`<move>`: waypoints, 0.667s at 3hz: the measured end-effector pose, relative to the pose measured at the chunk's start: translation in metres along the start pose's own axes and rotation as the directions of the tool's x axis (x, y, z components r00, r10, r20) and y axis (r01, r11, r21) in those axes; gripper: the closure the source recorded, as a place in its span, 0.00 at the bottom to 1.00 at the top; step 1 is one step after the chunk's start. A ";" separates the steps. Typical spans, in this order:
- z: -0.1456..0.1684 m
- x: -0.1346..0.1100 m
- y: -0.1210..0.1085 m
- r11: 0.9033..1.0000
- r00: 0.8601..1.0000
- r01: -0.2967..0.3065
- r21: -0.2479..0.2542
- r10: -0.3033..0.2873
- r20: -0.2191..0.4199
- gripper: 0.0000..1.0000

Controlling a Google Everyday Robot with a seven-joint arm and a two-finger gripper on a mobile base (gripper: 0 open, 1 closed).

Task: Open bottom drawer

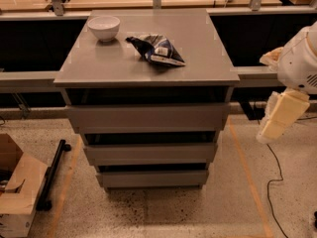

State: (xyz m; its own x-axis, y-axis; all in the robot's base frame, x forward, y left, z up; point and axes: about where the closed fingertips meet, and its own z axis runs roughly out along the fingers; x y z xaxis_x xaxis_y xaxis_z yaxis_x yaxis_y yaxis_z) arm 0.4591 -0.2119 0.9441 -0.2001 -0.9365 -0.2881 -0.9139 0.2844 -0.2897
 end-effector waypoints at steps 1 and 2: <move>0.038 0.002 0.005 1.000 1.000 -0.011 0.016 0.011 0.006 0.00; 0.094 0.009 0.001 0.999 0.999 -0.039 0.017 0.039 0.000 0.00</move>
Offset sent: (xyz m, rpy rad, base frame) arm 0.0579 0.0137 -0.1548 0.0179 0.0074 -0.0741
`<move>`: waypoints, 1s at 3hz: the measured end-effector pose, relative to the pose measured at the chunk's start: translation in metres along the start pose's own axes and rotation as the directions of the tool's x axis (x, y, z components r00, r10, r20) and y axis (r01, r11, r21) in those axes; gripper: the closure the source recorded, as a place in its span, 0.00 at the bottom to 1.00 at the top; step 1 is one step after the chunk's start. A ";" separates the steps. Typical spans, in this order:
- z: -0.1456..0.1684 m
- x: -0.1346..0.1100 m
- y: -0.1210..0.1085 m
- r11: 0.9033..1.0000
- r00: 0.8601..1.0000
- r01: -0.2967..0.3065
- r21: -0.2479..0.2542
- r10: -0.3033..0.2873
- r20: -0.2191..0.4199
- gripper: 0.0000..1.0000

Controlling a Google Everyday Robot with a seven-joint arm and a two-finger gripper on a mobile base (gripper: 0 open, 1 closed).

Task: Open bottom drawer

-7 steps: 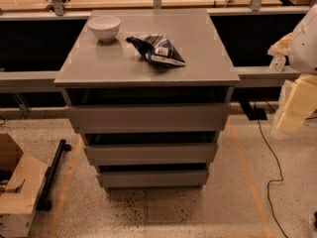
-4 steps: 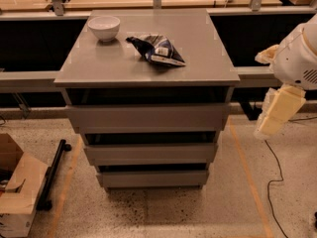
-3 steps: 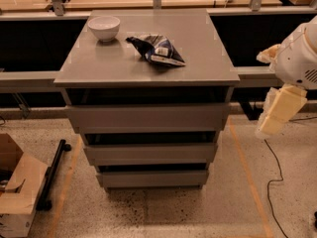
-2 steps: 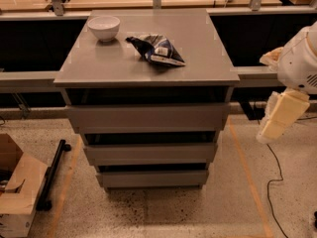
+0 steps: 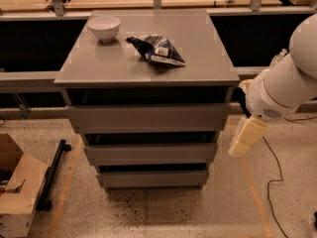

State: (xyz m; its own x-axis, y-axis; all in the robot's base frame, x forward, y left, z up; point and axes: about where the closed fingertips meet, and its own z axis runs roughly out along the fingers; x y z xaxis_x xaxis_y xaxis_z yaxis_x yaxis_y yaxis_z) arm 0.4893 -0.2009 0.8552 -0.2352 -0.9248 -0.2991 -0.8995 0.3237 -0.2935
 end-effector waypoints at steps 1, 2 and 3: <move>0.061 0.005 0.009 0.996 0.999 0.026 -0.080 -0.028 -0.019 0.00; 0.069 0.006 0.010 0.995 0.999 0.025 -0.094 -0.027 -0.021 0.00; 0.075 0.002 0.017 0.993 0.996 0.057 -0.100 -0.063 -0.059 0.00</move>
Offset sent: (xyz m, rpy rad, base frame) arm 0.0124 0.0100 -0.0540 -0.0089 0.0678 0.0386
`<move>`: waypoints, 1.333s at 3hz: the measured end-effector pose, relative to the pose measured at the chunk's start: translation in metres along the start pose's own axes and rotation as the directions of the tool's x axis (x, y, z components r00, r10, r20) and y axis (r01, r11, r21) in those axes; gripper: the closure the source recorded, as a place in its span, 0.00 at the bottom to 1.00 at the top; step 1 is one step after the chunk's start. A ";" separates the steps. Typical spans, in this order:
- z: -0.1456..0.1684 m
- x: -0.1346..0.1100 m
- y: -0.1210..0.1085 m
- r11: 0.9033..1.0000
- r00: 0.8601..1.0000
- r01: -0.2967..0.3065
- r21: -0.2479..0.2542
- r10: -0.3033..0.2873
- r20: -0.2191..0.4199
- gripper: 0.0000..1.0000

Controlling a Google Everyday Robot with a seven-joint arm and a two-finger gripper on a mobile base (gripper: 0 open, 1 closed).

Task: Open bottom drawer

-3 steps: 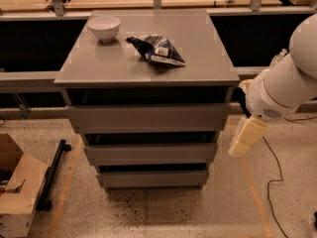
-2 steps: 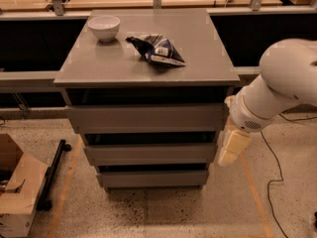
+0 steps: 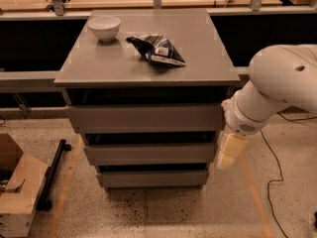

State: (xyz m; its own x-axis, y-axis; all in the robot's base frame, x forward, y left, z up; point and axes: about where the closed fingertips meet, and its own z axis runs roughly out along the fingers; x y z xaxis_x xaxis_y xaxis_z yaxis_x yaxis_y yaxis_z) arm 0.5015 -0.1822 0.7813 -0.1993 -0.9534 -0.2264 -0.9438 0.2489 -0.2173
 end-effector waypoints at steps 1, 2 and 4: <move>0.036 0.016 0.014 0.999 1.000 -0.006 -0.039 0.006 0.016 0.00; 0.077 0.040 0.021 0.997 0.998 -0.048 -0.062 0.050 0.032 0.00; 0.118 0.066 0.012 0.992 0.992 -0.105 -0.074 0.110 0.068 0.00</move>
Offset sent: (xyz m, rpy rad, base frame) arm -0.0046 -0.0399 -0.1467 0.1021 0.0904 -0.0715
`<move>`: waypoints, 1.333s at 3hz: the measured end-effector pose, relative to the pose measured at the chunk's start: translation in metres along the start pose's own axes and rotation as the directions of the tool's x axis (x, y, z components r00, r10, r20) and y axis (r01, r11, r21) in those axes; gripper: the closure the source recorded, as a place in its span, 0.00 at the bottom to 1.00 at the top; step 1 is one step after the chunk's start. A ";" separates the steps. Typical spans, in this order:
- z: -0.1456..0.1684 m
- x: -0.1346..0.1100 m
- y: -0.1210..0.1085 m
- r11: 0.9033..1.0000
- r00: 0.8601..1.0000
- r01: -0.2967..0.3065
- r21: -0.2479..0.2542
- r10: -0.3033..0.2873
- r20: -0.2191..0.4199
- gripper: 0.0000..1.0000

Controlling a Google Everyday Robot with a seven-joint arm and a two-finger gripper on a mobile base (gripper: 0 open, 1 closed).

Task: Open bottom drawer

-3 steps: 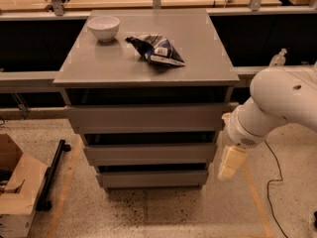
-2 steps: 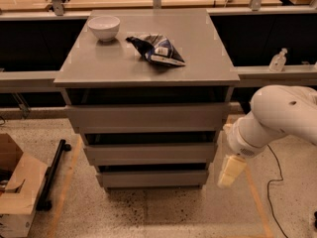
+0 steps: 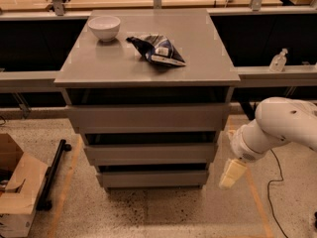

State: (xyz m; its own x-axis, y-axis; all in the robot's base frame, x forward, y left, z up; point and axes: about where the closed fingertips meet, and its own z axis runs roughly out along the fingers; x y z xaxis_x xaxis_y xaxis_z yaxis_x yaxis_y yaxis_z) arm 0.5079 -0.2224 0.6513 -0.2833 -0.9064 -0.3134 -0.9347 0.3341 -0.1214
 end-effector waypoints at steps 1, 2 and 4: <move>0.000 0.005 0.007 1.000 1.000 0.006 -0.010 -0.006 -0.012 0.00; 0.030 0.007 0.018 0.998 0.999 -0.047 -0.037 0.048 0.023 0.00; 0.134 -0.017 0.019 0.994 0.988 -0.081 -0.080 0.091 0.128 0.00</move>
Offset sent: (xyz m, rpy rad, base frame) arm -0.0094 0.0215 -0.0767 0.1253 0.0498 -0.0975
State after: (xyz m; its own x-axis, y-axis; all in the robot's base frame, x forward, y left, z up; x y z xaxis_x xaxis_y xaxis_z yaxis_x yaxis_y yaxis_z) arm 0.5235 -0.1658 0.5280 -0.3368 -0.8317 -0.4414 -0.9230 0.3844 -0.0200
